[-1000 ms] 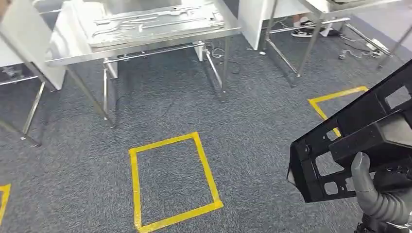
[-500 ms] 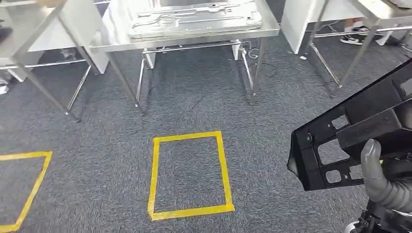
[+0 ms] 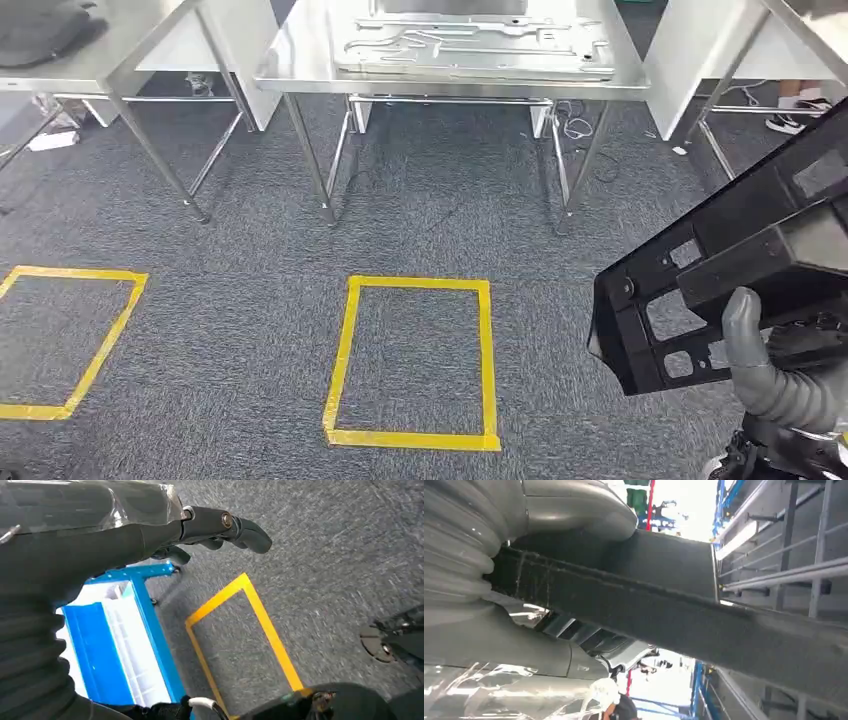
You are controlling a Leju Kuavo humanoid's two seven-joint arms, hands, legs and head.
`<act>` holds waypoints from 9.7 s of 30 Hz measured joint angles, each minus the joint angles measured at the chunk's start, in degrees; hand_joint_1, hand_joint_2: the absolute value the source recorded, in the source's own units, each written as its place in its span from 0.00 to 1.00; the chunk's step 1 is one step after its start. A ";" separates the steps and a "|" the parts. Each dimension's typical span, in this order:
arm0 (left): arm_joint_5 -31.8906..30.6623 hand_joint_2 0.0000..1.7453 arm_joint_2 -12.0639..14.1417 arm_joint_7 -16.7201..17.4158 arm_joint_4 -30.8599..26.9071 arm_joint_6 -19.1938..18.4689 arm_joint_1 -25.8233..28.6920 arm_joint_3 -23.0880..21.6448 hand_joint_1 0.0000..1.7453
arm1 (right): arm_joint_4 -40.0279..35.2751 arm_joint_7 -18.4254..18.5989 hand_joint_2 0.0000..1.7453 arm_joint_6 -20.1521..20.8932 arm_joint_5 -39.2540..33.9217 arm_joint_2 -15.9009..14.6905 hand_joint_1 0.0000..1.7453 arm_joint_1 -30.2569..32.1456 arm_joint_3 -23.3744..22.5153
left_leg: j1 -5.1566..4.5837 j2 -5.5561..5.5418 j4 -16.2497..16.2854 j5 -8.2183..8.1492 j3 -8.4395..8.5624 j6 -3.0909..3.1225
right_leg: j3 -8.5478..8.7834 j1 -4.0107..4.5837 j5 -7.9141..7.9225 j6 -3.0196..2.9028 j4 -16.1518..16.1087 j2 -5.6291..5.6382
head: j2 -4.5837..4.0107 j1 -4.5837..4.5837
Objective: Take the parts from the cabinet and place them on the table.
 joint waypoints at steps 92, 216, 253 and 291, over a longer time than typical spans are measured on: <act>0.68 1.00 -0.92 -0.85 0.13 -0.99 0.20 0.48 0.00 | -0.39 4.41 1.00 -0.68 6.52 -0.98 1.00 -2.33 0.98 | 0.37 -0.80 3.53 -4.10 1.45 0.12 | 0.89 -0.04 -2.22 0.39 -3.42 1.03 | 0.02 0.05; 7.83 1.00 0.48 -13.25 0.55 0.50 0.10 1.58 0.00 | 56.22 17.44 1.00 44.98 45.92 22.16 1.00 -53.14 49.92 | -0.55 -0.43 3.22 0.18 -4.14 0.08 | 3.75 0.41 7.68 -1.41 -12.91 0.39 | 0.00 0.02; 14.78 0.00 0.11 -15.21 0.55 -8.81 0.65 9.18 0.00 | 55.95 18.08 0.00 47.80 43.45 19.91 0.00 -50.26 50.01 | 0.66 -0.24 5.48 -2.76 -4.09 -2.53 | 5.34 -0.46 6.94 -1.47 -15.22 0.53 | 0.00 -0.09; 18.14 0.00 0.24 -15.34 0.57 -9.25 0.92 9.31 0.00 | 55.82 32.41 0.00 56.01 27.29 15.76 0.00 -62.82 59.84 | 1.54 -0.05 18.77 -6.32 -11.25 -3.58 | 4.79 -0.71 6.64 -1.43 -14.39 0.54 | 0.00 -0.07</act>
